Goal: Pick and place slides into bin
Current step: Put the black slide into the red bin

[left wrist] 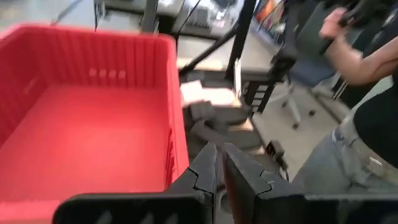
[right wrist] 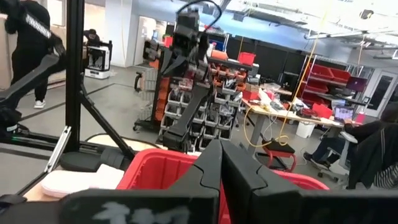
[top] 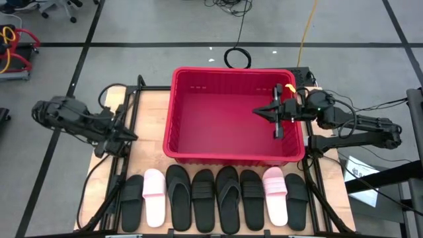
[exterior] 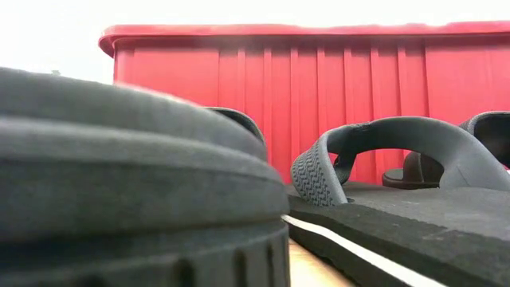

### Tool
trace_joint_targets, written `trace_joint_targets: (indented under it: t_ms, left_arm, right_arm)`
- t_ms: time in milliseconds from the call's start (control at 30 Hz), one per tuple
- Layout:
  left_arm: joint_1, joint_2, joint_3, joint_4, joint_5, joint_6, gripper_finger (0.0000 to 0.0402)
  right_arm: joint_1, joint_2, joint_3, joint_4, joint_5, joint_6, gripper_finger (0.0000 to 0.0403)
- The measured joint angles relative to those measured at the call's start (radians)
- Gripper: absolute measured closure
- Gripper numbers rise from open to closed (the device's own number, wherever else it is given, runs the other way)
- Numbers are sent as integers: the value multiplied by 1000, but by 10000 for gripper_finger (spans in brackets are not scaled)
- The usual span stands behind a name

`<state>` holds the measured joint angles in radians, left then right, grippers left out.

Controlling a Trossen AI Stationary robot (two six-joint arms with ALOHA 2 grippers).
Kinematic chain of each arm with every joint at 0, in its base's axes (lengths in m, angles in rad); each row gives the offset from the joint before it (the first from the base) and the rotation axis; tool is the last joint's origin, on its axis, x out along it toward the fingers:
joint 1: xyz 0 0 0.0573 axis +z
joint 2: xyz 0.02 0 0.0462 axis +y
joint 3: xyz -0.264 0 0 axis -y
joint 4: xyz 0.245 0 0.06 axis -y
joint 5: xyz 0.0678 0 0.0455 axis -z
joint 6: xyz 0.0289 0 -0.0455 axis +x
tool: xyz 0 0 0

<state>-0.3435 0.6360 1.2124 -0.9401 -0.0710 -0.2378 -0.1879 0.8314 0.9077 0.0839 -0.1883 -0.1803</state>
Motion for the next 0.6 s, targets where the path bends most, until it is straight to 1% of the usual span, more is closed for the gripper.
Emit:
trace_joint_targets:
  t_ms: [133, 267, 333, 433, 533, 600]
  left_arm:
    - [0, 108, 133, -187, -10, -105, 376]
    - [0, 186, 221, -366, -1, -243, 376]
    - [0, 209, 237, -431, 31, -299, 376]
    - [0, 225, 234, -504, 115, -380, 376]
    - [0, 233, 217, -525, 187, -459, 376]
    - [0, 235, 204, -520, 200, -469, 376]
  right_arm:
    - [0, -5, 0, 0, 0, 5, 403]
    - [0, -11, 0, 1, -1, 0, 403]
    - [0, -13, 0, 1, -1, 0, 403]
    - [0, -13, 0, 1, -1, 0, 403]
    - [0, -13, 0, 1, -1, 0, 403]
    - [0, -13, 0, 1, -1, -7, 403]
